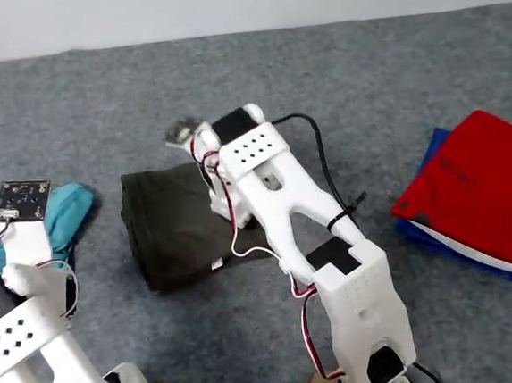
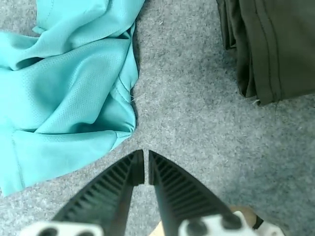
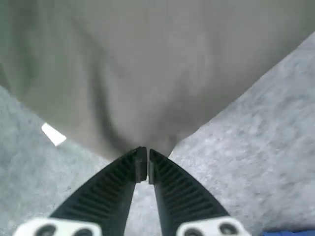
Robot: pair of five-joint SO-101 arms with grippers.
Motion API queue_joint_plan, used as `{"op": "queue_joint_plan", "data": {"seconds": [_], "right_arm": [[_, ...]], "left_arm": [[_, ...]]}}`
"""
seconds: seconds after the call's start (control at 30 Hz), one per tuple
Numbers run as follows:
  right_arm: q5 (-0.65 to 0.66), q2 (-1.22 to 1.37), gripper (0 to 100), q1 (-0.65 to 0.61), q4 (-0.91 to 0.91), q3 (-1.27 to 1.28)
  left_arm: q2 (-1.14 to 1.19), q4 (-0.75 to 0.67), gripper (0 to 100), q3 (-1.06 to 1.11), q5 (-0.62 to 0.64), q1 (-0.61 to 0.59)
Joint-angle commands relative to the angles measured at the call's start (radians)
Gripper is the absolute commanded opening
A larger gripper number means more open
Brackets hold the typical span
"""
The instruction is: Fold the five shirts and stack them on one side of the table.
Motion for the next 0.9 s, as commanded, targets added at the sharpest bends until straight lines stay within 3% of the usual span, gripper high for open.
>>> {"op": "queue_joint_plan", "data": {"seconds": [0.0,0.3,0.63,0.87], "right_arm": [[0.006,-0.036,1.0,0.028,-0.025,0.057],[-0.046,0.087,1.0,0.012,-0.038,0.112],[-0.044,-0.170,1.5,-0.027,-0.038,-0.023],[-0.043,-0.145,1.4,-0.148,-0.087,-0.086]], "left_arm": [[-0.021,-0.017,2,-0.007,-0.008,-0.002],[-0.021,-0.015,2,-0.007,-0.008,-0.002],[-0.021,-0.015,2,-0.007,-0.034,-0.002],[-0.023,-0.017,2,-0.012,-0.032,-0.008]]}}
